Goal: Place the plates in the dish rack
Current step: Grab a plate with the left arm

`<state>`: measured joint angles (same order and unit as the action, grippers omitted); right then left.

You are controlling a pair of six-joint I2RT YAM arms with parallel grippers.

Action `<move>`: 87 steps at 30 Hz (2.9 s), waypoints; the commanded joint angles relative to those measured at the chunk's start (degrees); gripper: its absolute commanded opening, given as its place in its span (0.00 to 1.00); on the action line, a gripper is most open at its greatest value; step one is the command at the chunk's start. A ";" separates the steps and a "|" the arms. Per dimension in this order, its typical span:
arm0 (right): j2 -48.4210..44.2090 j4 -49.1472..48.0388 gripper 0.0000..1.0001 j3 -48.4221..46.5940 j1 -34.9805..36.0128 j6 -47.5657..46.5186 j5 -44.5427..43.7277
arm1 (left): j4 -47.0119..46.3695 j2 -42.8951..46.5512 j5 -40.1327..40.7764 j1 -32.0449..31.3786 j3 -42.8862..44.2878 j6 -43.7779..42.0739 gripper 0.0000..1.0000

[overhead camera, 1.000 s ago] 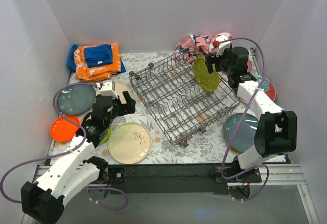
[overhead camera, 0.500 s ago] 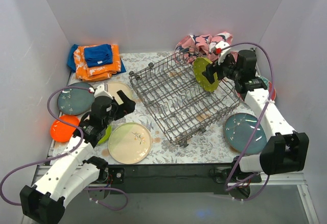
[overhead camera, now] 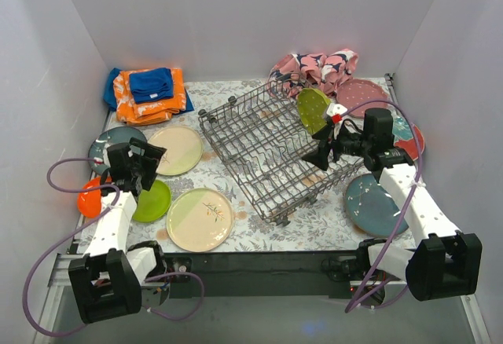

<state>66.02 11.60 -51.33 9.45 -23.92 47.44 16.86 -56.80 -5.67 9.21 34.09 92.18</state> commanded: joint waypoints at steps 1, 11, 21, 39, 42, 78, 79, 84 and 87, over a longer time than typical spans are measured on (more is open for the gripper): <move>-2.39 -3.86 0.87 2.64 -0.58 0.72 8.02 | -5.43 -1.04 -3.56 5.98 -3.93 8.80 0.96; -2.47 -4.04 0.86 3.08 -0.75 1.95 11.88 | -15.98 -2.52 4.88 11.88 -8.59 14.77 0.95; -2.56 -4.04 0.86 3.17 -0.75 2.04 11.54 | -22.39 -10.96 6.73 14.96 -9.30 17.85 0.92; -1.51 -4.04 0.86 3.26 -2.51 1.95 10.65 | -28.73 -18.61 2.68 18.38 -9.92 17.15 0.91; -1.51 -3.95 0.86 3.26 -2.60 2.04 10.92 | -30.04 -19.23 2.42 18.56 -10.27 17.24 0.91; -1.42 -3.86 0.86 3.25 -3.04 1.95 11.18 | -36.81 -33.47 -0.66 20.14 -6.58 17.77 0.69; -1.42 -3.95 0.86 3.25 -3.12 1.86 11.27 | -36.90 -33.64 -0.22 20.23 -6.75 17.86 0.68; -1.33 -3.95 0.86 3.25 -3.21 1.95 11.36 | -38.22 -34.35 -0.74 20.32 -7.10 18.47 0.49; -1.24 -3.95 0.86 3.08 -3.13 1.95 11.45 | -38.83 -34.00 -1.01 20.41 -7.45 18.74 0.43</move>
<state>64.82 8.95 -48.07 6.70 -22.35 57.47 -24.29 -90.26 -7.75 29.19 27.57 111.90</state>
